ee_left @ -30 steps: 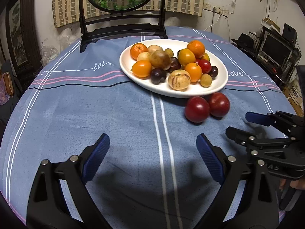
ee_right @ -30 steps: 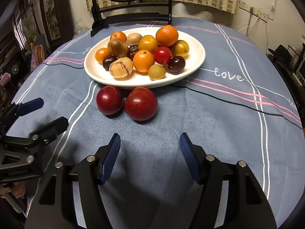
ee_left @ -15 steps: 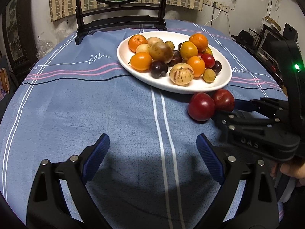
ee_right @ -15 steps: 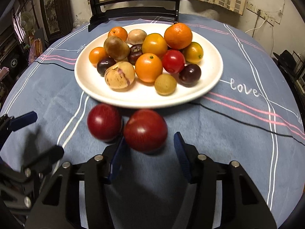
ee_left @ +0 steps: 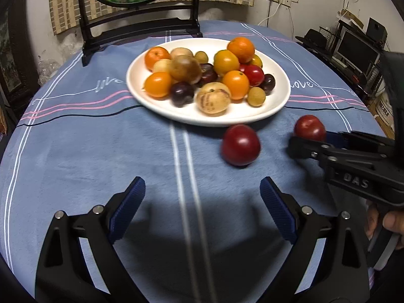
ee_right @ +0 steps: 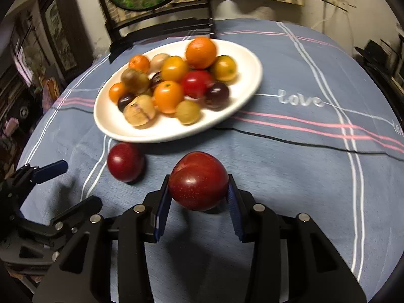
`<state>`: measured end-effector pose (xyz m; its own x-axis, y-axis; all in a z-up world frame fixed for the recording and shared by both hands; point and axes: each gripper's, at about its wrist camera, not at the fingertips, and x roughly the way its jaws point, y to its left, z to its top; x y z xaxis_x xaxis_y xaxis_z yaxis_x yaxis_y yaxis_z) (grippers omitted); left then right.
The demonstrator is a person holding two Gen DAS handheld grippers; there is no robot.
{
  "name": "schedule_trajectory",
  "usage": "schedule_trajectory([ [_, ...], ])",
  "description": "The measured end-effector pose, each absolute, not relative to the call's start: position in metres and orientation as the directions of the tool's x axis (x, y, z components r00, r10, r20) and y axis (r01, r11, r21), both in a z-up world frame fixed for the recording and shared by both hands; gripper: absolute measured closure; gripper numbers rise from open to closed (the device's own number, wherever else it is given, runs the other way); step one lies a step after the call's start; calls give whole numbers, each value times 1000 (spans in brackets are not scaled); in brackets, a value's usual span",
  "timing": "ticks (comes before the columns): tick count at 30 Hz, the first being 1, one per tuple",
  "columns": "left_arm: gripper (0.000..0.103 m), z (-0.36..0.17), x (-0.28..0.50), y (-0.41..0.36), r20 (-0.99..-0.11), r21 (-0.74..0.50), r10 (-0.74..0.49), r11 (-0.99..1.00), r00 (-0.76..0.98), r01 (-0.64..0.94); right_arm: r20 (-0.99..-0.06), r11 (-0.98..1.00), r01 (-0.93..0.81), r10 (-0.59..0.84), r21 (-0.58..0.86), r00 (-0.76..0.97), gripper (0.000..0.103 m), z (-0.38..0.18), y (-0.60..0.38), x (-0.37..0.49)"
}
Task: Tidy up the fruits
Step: 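Grasp a red plum with the left tool while the right tool grasps the other plum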
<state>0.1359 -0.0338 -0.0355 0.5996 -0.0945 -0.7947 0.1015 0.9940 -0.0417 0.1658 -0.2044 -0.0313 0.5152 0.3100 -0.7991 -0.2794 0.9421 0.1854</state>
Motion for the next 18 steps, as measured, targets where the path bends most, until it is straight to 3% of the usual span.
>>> schedule_trajectory([
  [8, 14, -39, 158, -54, -809, -69, -100, 995, 580, 75, -774, 939, -266, 334, 220, 537, 61, -26, -218, 160],
  [12, 28, -42, 169, -61, -819, -52, -78, 997, 568, 62, -771, 932, -266, 355, 246, 529, 61, -28, -222, 161],
  [18, 58, -49, 172, -71, -821, -36, -86, 995, 565, 98, -767, 930, -266, 360, 252, 530, 61, -28, -223, 161],
])
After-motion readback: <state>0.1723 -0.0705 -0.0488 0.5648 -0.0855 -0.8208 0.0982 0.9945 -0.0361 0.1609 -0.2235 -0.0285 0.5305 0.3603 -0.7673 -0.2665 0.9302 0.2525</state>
